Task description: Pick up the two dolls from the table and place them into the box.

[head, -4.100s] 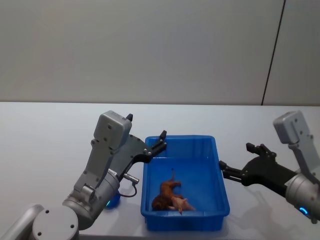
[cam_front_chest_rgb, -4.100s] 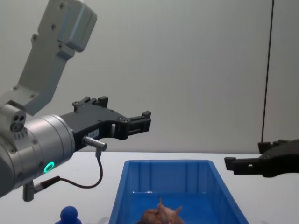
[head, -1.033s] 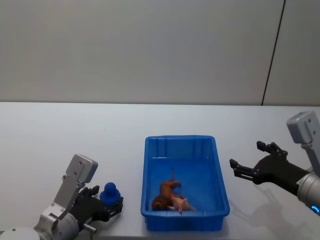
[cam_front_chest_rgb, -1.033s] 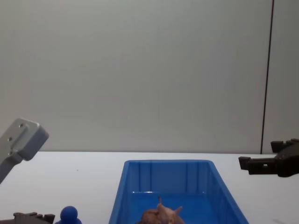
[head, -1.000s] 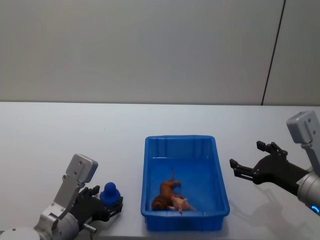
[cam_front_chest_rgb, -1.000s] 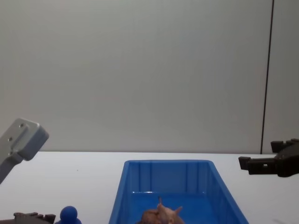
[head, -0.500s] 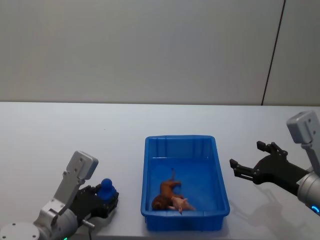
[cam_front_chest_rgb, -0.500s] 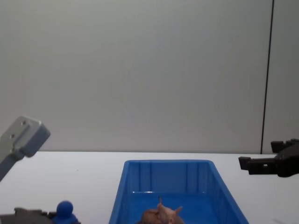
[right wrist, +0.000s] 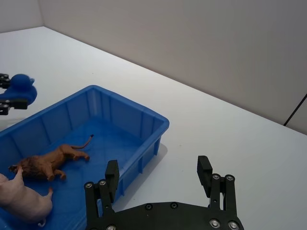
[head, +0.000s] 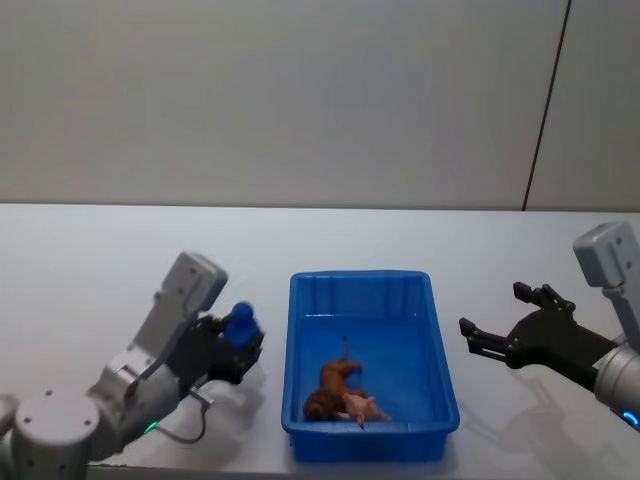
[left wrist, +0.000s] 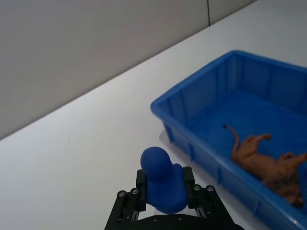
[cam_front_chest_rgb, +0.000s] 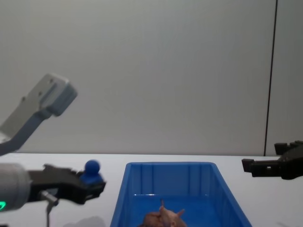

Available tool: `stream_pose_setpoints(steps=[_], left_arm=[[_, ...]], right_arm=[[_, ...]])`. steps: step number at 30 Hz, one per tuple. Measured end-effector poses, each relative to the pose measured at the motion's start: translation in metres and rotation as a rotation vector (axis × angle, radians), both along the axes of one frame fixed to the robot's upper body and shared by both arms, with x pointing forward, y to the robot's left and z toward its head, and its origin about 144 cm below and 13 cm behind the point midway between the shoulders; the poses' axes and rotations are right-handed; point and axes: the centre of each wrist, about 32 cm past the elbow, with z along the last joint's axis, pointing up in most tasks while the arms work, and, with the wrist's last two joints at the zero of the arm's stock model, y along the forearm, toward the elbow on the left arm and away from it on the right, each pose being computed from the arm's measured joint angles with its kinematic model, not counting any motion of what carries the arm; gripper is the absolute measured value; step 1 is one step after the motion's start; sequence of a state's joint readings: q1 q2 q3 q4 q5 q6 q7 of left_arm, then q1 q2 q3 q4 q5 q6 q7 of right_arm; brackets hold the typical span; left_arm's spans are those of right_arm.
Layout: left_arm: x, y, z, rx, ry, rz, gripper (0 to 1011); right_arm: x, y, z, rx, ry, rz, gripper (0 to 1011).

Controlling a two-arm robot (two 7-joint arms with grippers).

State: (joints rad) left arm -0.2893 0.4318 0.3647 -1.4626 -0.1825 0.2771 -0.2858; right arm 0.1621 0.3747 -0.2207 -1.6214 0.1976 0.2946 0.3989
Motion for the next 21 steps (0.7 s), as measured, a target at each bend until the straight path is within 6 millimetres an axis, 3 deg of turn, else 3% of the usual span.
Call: stream_pose_setpoints(steps=[9,21], left_arm=[[0.027,-0.022,0.012,-0.002,-0.054,-0.100,393],[0.061,-0.051,0.019,-0.020,-0.100,-0.212,761]], right_arm=[[0.000,0.000,0.000,0.000,0.000,0.000,1001],[0.000,0.000,0.000,0.000,0.000,0.000,1001]])
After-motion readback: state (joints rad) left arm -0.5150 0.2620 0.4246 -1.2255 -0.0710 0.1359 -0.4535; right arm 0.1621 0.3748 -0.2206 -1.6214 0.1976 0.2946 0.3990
